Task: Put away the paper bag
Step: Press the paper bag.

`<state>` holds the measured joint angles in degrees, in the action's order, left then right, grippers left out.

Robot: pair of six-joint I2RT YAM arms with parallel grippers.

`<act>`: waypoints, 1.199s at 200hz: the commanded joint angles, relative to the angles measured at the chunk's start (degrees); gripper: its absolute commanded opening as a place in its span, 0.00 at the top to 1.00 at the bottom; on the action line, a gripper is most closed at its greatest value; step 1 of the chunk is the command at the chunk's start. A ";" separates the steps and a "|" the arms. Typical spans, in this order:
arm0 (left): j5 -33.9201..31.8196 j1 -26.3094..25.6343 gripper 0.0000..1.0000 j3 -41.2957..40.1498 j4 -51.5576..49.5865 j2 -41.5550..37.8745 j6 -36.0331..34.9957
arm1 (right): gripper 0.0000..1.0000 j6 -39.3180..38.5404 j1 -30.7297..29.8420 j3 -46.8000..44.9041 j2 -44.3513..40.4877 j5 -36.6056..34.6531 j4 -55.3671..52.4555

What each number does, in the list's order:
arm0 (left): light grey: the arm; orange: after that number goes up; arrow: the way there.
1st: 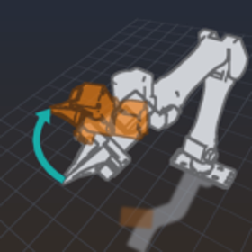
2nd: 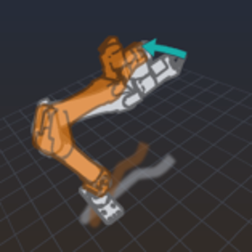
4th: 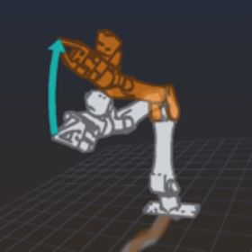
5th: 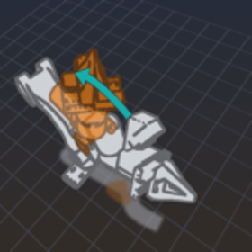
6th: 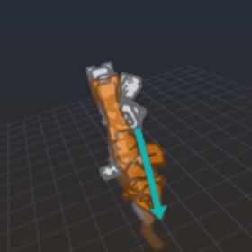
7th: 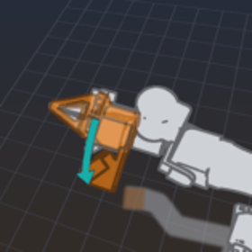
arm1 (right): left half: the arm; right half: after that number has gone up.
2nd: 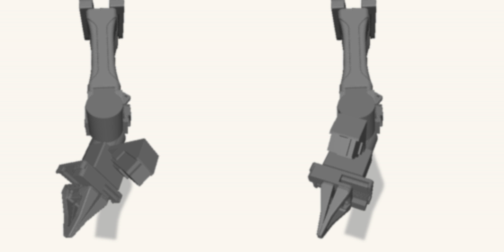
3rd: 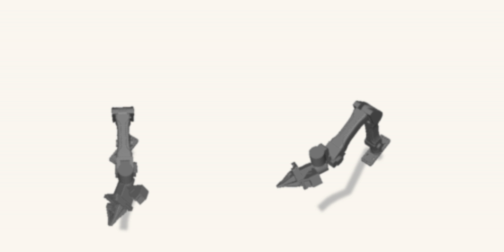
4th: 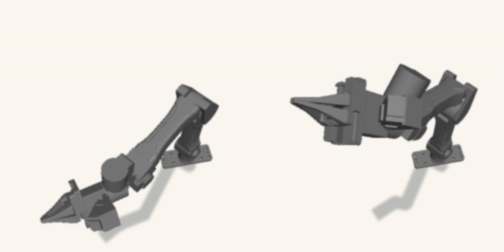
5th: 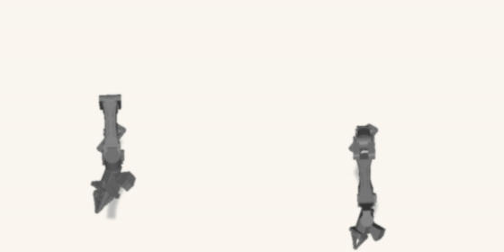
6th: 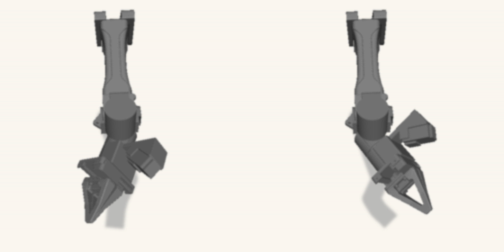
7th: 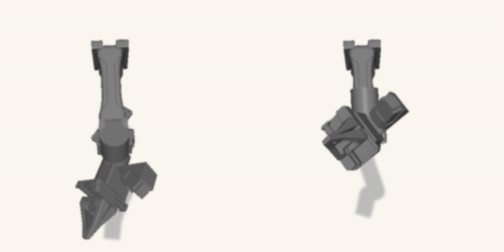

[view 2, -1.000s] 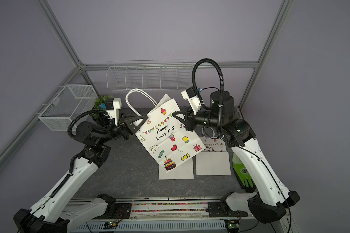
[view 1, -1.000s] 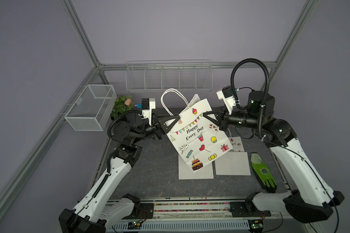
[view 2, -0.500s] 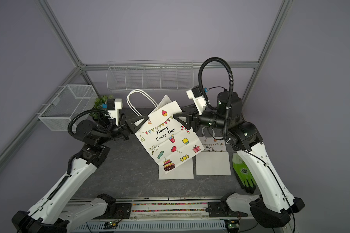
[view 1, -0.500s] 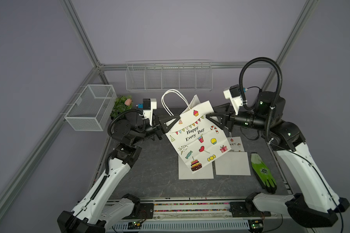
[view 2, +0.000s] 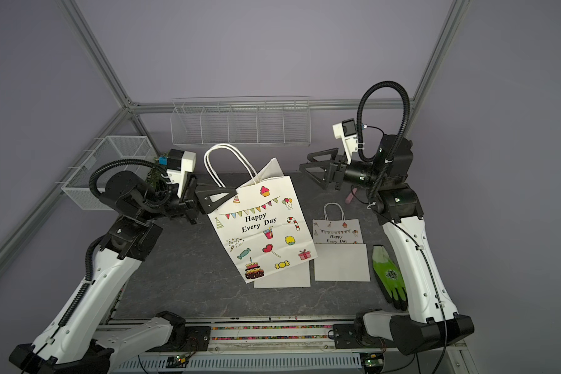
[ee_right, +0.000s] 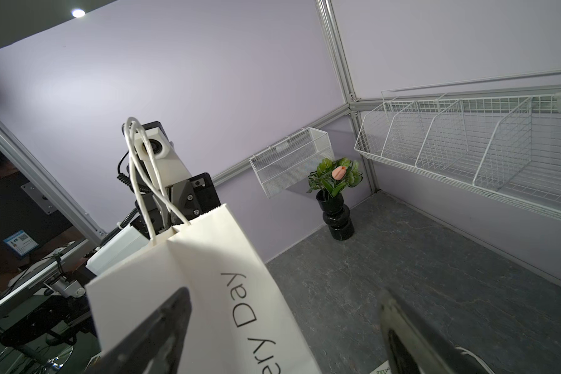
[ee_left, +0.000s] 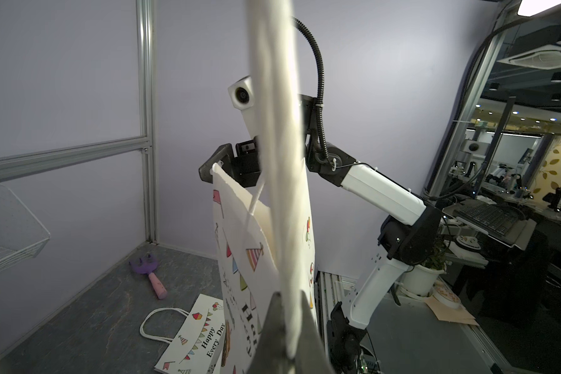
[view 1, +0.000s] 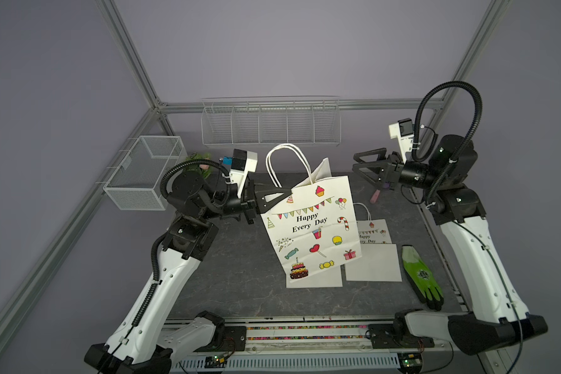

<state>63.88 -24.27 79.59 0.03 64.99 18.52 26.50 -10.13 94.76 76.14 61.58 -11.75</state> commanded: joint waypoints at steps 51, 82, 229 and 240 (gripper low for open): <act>21.53 3.85 1.00 18.06 -6.23 21.49 -2.82 | 0.00 2.15 -3.58 -5.51 0.50 17.55 9.62; 27.67 3.87 1.00 27.78 -22.83 26.41 -15.20 | 0.00 0.87 -3.92 -6.19 0.21 19.37 9.01; 28.94 2.46 1.00 32.17 -30.82 26.72 -18.80 | 0.11 12.68 1.97 -12.94 0.15 18.41 24.87; 28.93 2.32 1.00 32.50 -30.83 26.77 -18.62 | 0.11 11.71 1.76 -12.99 0.30 18.47 23.52</act>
<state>88.55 -21.43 110.15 -29.56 92.60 1.26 33.63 -7.92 82.21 76.44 76.25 4.67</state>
